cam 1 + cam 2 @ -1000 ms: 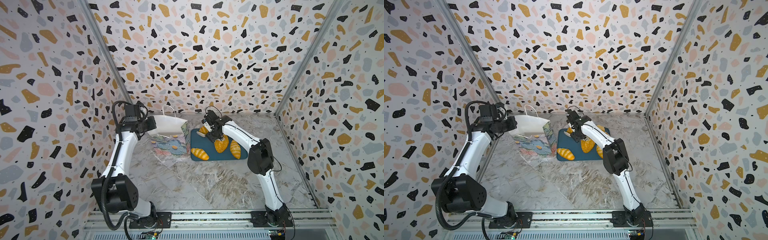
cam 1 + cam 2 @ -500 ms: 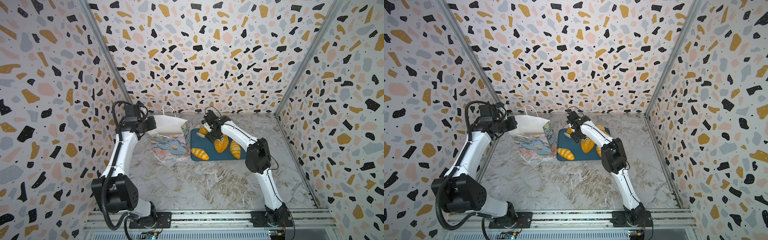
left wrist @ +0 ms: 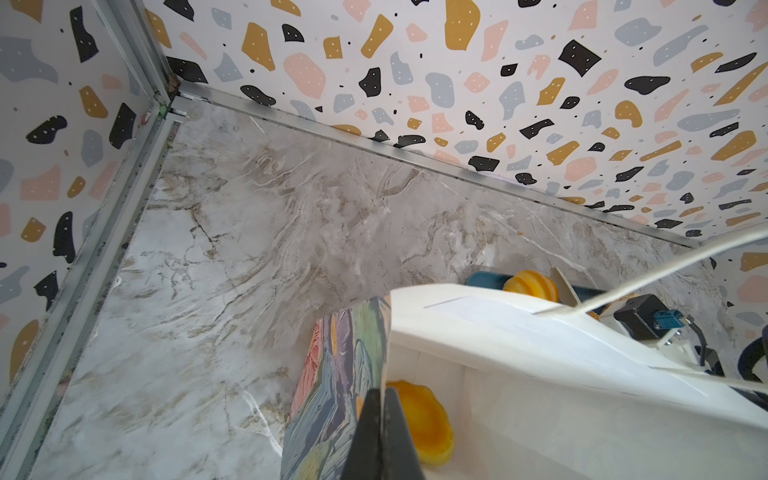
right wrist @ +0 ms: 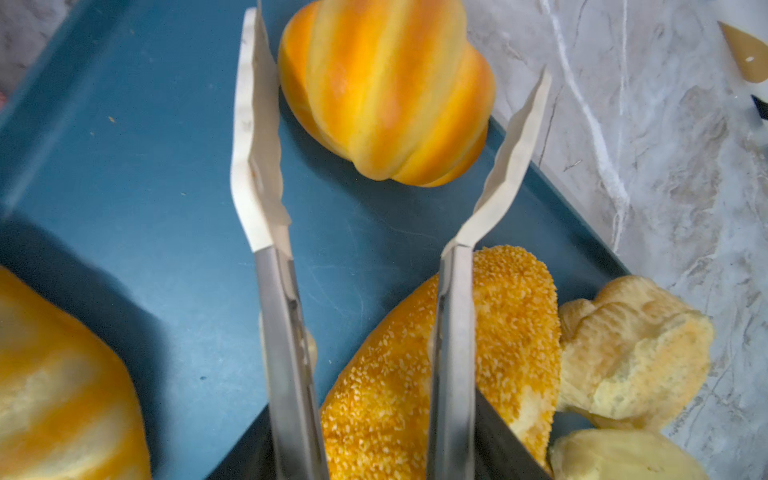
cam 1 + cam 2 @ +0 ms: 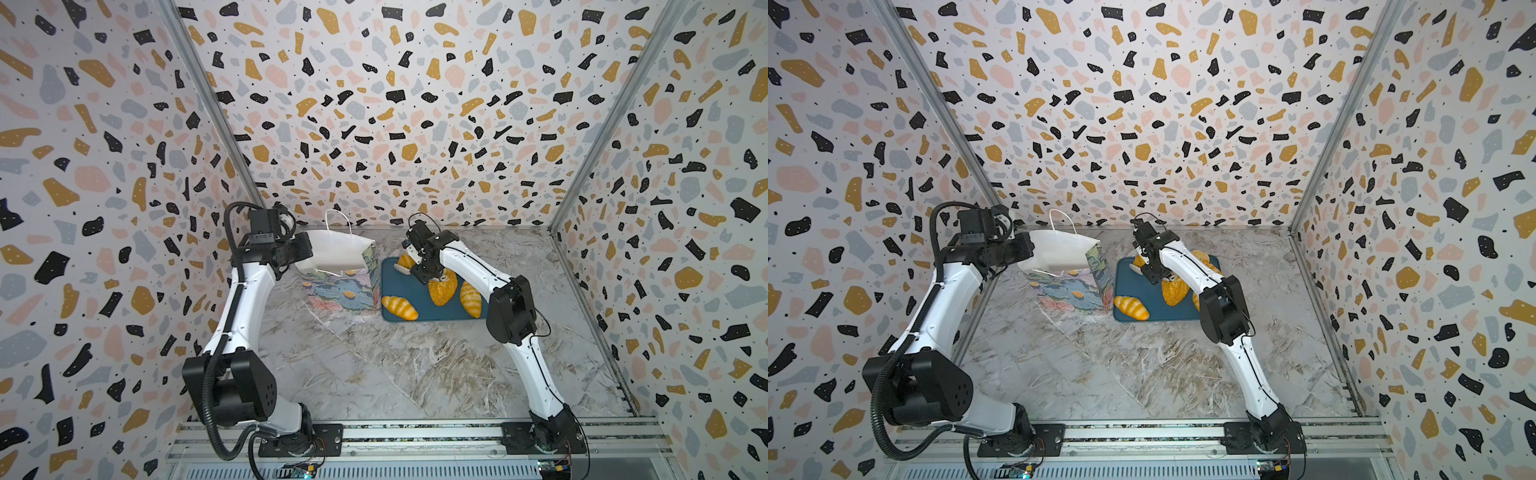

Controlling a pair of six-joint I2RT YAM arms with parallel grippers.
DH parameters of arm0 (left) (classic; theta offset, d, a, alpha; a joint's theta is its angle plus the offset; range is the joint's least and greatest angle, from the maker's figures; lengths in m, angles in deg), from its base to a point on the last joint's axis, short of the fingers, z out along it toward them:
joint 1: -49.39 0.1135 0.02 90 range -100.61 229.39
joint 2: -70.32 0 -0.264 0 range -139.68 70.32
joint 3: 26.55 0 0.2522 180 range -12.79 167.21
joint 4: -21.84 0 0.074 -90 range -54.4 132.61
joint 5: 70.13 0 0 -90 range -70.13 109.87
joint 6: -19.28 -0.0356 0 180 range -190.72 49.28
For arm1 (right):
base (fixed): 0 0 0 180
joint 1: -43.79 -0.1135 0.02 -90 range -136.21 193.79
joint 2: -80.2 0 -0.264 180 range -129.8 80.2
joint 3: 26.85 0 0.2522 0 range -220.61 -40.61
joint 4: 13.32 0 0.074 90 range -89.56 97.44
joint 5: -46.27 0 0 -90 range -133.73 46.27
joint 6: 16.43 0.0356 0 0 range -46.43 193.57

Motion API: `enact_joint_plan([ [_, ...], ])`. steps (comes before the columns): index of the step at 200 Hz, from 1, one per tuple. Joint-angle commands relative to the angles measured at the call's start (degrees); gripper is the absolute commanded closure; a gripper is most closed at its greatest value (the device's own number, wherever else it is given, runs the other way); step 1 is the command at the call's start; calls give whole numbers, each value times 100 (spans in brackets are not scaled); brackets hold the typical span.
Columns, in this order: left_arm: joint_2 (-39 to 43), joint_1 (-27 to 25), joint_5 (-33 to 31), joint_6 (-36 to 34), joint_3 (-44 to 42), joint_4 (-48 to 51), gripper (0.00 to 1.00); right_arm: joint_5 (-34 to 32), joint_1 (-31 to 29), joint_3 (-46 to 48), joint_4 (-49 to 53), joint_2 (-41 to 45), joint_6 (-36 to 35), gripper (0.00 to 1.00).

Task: Place the fake bread into the paper bag
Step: 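Lower the open tongs toward the striped orange roll on the tray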

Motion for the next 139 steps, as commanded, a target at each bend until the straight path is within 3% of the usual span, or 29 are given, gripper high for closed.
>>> enact_joint_plan([
  [1,123,3,102,43,-71,-140,100,26,24,-223,110,131,2,46],
  [75,148,4,170,66,-80,-165,100,20,-3,150,-38,557,285,54],
  [139,105,5,258,88,-89,-193,100,87,-131,1168,-525,1278,610,55],
])
